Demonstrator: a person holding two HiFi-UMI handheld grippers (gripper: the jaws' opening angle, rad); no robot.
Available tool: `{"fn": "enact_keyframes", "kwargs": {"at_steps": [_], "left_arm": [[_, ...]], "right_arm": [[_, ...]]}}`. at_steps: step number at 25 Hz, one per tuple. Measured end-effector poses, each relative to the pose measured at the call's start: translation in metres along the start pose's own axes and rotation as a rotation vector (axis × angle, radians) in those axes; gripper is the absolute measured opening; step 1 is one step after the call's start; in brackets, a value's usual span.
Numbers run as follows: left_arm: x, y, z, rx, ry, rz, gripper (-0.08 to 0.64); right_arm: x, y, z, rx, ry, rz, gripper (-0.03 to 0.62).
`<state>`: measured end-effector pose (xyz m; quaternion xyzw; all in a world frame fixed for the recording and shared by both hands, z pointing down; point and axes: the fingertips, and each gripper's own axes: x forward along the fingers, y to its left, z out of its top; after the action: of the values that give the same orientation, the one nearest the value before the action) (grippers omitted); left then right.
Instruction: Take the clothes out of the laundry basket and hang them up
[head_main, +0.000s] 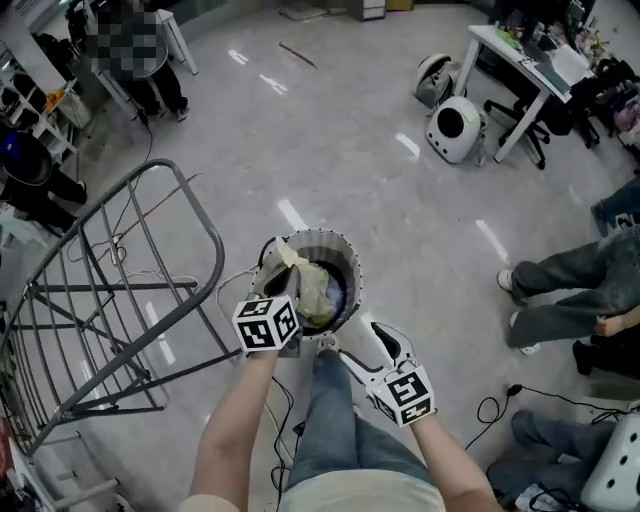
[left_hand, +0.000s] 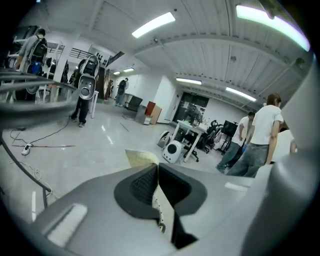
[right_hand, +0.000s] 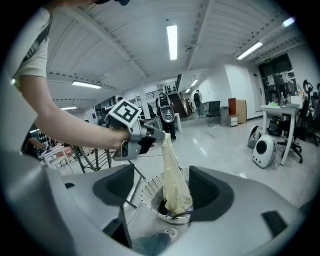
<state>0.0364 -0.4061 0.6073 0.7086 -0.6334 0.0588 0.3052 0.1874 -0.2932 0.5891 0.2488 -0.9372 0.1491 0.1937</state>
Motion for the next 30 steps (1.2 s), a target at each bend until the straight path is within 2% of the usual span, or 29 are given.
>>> {"fn": "enact_keyframes", "kwargs": {"at_steps": [5,9,18,25,30], "left_arm": [[-0.056,-0.045,0.062,0.04,-0.082,-0.025,0.017],[-0.109,-0.081,0.127,0.061,-0.175,-0.041,0.017],[-0.257,-0.147,0.257,0.206,-0.431,-0.034,0.017],[-0.392,-0.166,0.333,0.305,-0.546,0.008,0.017],[-0.468,-0.179,0.357,0.398,-0.582,0.035,0.017]], "right_arm": [[-0.03,0.038,0.014,-0.032,-0.026,0.027,0.331],[-0.05,0.06,0.03,-0.088,-0.035,0.04,0.33],[-0.076,0.071,0.021,-0.129,-0.022,0.055,0.325],[-0.07,0.079,0.007,-0.128,0.022,0.086,0.316],[-0.048,0.107,-0.012,-0.178,0.075,0.139,0.301]]}}
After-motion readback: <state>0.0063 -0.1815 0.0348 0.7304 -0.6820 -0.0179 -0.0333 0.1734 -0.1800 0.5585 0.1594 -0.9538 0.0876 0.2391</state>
